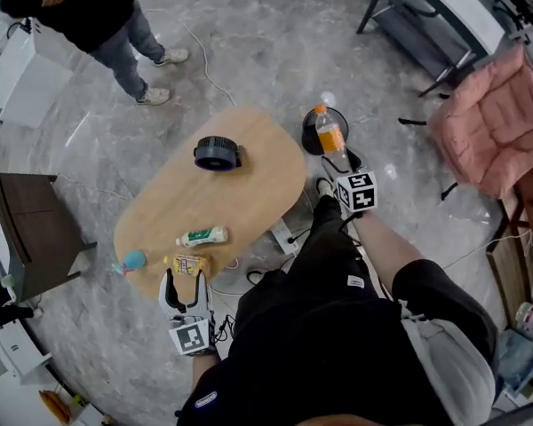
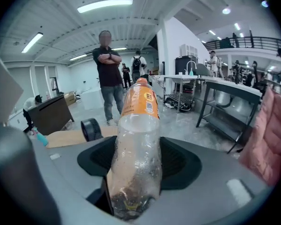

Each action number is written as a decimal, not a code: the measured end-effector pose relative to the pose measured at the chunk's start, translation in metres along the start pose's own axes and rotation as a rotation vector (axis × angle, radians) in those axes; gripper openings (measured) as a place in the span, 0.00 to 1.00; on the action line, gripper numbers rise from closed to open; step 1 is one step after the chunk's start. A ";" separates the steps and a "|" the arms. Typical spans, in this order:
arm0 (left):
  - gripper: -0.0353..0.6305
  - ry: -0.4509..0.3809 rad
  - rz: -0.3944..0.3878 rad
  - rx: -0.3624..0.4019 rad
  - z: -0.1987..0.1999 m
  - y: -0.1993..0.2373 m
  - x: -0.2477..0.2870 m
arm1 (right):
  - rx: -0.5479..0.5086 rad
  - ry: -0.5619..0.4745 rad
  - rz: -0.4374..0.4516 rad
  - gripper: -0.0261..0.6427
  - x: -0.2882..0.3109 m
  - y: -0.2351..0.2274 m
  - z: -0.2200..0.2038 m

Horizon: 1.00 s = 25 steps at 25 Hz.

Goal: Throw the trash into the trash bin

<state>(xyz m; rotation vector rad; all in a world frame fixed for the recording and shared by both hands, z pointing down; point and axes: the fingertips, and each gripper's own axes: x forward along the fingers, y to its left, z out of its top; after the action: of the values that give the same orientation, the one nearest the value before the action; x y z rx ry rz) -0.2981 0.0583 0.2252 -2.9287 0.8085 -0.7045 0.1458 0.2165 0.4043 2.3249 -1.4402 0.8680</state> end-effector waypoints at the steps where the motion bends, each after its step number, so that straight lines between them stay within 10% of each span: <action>1: 0.68 0.014 -0.012 0.005 0.006 -0.012 0.016 | 0.017 0.017 -0.013 0.50 0.010 -0.023 -0.003; 13: 0.68 0.171 -0.169 0.014 0.036 -0.112 0.174 | 0.146 0.245 -0.060 0.50 0.152 -0.184 -0.092; 25: 0.68 0.289 -0.210 -0.014 -0.001 -0.144 0.241 | 0.163 0.508 -0.007 0.50 0.273 -0.196 -0.222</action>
<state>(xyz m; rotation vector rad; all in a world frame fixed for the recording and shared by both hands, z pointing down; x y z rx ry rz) -0.0447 0.0644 0.3469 -2.9941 0.5218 -1.1620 0.3303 0.2274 0.7622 1.9979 -1.1753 1.4879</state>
